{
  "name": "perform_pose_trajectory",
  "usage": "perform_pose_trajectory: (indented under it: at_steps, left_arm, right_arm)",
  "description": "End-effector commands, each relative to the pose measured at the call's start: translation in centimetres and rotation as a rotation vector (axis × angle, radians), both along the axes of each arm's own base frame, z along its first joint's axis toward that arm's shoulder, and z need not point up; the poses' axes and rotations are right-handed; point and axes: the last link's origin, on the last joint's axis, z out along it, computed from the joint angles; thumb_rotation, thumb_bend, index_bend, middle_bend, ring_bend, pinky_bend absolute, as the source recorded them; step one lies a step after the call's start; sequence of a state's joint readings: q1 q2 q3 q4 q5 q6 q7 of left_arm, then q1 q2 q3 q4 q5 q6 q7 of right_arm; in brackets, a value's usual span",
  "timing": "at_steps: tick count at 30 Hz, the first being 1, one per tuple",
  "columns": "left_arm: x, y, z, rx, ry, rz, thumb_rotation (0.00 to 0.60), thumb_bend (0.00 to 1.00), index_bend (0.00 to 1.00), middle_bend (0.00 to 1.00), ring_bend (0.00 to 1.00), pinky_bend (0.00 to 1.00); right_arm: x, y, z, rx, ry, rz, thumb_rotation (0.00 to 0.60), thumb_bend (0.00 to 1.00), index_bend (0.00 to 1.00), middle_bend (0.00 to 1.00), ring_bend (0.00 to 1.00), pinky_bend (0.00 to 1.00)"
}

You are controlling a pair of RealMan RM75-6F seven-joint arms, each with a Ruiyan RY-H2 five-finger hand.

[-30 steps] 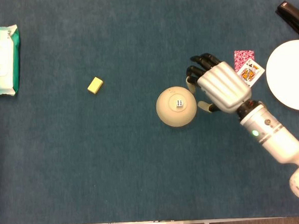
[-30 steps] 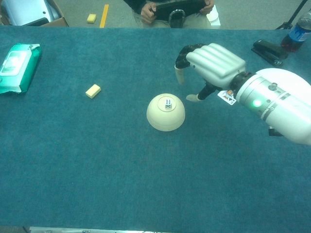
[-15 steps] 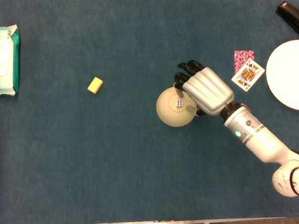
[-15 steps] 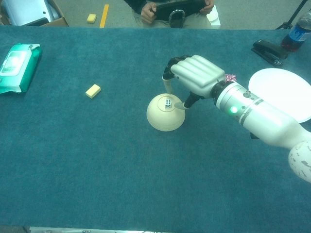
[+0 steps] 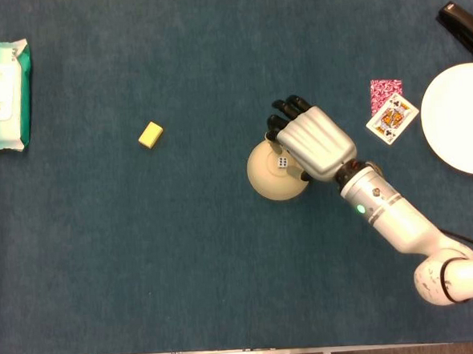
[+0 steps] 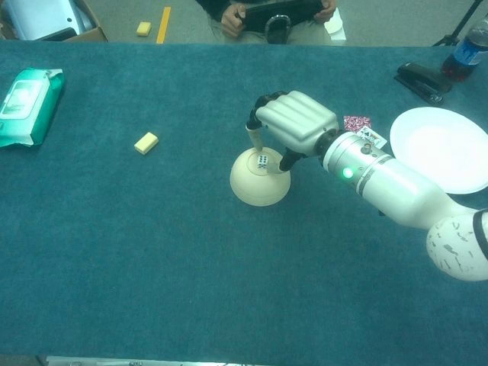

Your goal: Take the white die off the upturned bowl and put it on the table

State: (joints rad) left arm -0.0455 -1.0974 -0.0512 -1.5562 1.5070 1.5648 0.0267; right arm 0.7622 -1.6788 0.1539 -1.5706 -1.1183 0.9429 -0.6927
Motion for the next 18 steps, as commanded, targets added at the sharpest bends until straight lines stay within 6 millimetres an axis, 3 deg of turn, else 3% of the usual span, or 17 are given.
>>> perform_pose_trajectory:
  at_steps: [1, 11, 18]
  left_arm:
    - [-0.05, -0.04, 0.05, 0.002, 0.0, 0.001, 0.6, 0.47, 0.3, 0.3, 0.22, 0.13]
    - [-0.21, -0.14, 0.11, 0.007, -0.001, 0.002, 0.6, 0.47, 0.3, 0.3, 0.22, 0.13]
    - [-0.21, -0.13, 0.1, 0.008, -0.001, -0.001, 0.6, 0.47, 0.3, 0.3, 0.22, 0.13]
  right_arm:
    - [0.07, -0.01, -0.23, 0.008, 0.009, 0.0, 0.6, 0.18, 0.53, 0.35, 0.14, 0.16]
    - [0.5, 0.02, -0.62, 0.023, 0.022, -0.009, 0.6, 0.29, 0.53, 0.34, 0.13, 0.15]
    - [0.36, -0.12, -0.51, 0.023, 0.026, -0.029, 0.6, 0.32, 0.53, 0.34, 0.13, 0.15]
